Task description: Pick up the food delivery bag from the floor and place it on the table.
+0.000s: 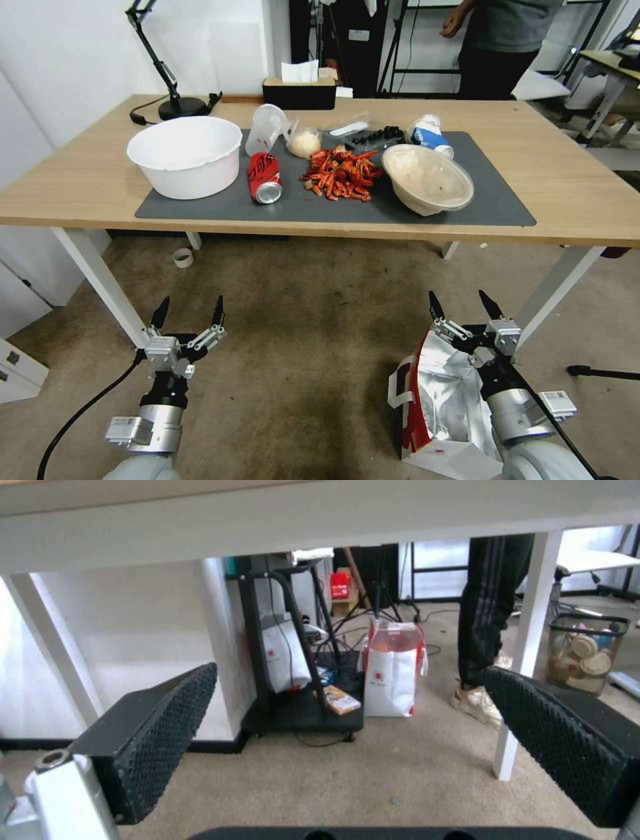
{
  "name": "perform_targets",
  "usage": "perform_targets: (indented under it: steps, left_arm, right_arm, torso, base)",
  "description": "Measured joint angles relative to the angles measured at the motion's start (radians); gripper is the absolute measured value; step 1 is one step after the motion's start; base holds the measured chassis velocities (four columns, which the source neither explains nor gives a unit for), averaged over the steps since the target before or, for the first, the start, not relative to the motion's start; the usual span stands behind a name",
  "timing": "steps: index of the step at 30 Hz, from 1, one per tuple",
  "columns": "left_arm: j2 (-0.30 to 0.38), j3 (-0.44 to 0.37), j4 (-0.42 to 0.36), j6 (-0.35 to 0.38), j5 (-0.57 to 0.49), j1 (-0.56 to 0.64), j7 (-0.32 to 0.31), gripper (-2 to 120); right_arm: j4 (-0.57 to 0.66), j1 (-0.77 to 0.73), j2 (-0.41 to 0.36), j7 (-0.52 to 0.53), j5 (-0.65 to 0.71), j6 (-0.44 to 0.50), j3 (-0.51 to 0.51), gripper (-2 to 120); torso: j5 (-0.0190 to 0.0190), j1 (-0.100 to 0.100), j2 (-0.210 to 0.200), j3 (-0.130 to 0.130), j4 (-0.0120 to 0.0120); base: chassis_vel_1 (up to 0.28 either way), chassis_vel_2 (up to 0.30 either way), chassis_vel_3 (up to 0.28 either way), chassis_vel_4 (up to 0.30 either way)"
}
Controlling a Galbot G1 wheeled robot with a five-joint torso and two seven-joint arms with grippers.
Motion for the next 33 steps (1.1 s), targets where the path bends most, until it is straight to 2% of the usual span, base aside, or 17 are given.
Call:
perform_targets:
  steps: [33]
  left_arm:
    - [-0.004,-0.001,0.017,-0.003,0.001,-0.007,0.006,100]
  right_arm:
    - [-0.015,0.008,-0.003,0.000,-0.001,0.000,-0.004,100]
  torso:
    - [0.0000,-0.047,-0.133,-0.086,0.0000]
  base:
    - [0.000,0.000,0.000,0.000]
